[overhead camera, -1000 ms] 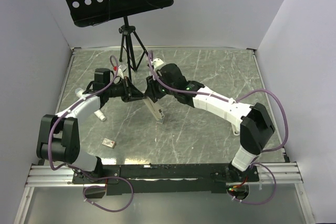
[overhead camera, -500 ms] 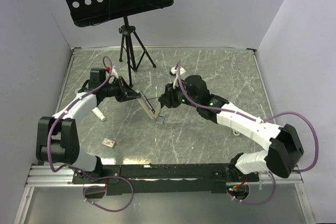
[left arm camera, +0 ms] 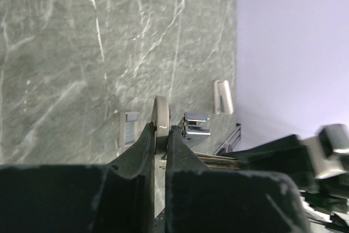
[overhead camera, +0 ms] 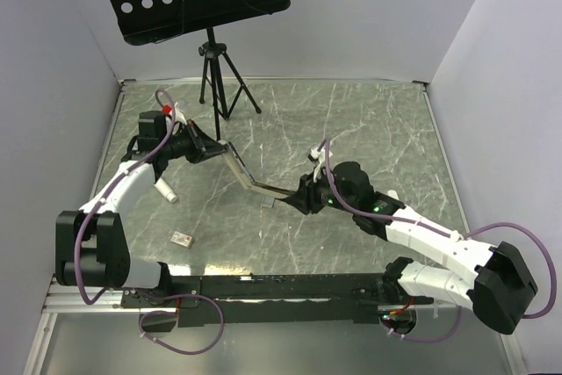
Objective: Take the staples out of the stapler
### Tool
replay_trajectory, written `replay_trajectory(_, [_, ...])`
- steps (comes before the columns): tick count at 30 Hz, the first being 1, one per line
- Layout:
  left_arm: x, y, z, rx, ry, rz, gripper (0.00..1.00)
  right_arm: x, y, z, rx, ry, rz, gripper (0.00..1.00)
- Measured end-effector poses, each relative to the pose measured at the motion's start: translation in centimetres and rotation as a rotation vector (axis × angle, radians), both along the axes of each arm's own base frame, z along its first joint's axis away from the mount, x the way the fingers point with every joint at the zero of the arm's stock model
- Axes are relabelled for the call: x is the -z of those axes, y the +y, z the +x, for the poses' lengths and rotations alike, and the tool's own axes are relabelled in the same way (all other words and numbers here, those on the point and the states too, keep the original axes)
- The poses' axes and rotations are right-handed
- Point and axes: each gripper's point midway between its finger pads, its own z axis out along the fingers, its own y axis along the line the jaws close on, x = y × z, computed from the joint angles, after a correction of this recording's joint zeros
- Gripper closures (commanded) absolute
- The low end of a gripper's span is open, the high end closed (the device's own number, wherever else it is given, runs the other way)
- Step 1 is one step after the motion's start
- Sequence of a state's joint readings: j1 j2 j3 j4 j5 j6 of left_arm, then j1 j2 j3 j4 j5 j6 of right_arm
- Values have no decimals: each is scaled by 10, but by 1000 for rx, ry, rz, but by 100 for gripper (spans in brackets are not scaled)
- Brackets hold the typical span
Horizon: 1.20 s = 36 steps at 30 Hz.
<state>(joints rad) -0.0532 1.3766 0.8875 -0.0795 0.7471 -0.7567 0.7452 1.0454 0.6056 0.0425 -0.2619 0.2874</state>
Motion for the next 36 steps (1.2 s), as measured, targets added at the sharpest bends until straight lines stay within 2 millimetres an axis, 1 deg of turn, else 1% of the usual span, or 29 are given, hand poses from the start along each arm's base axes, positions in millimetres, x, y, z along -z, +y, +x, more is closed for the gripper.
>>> replay_trajectory(3, [-4,-1,-1,-1,-11,-40,99,16,-6,-7,7,46,-28,53])
replay_trajectory(4, [-5,-2,-2,3,-10,-53,99,20,-9,-8,14,60,-39,46])
replay_trajectory(6, [-10,-5,-5,14,-10,-83,99,27,-16,-12,35,96,-61,38])
replay_trajectory(7, [-13,-6,-7,19,-11,-96,99,29,-19,-15,41,109,-70,30])
replay_trajectory(10, [-25,-9,-9,32,-36,-127,99,27,-26,-20,56,121,-80,24])
replay_trajectory(15, [-45,-12,-17,56,-80,-170,99,10,-32,-26,49,115,-71,21])
replay_trajectory(18, [-49,-14,-22,82,-99,-183,99,-13,-26,-30,3,104,-32,12])
replay_trajectory(21, [-49,-17,-28,114,-103,-201,99,-34,-19,-29,-41,85,25,7])
replay_trajectory(25, [-51,-22,-35,156,-113,-224,99,-50,-6,-21,-111,90,92,9])
replay_trajectory(27, [-55,-27,-38,183,-124,-234,99,-53,3,-17,-164,102,121,11])
replay_trajectory(32, [-66,-42,-53,266,-155,-265,99,-50,26,-20,-326,152,180,15])
replay_trajectory(35, [-73,-47,-62,302,-176,-275,99,-48,34,-23,-383,170,205,20])
replay_trajectory(36, [-75,-49,-65,313,-187,-276,99,-49,37,-24,-406,174,219,24])
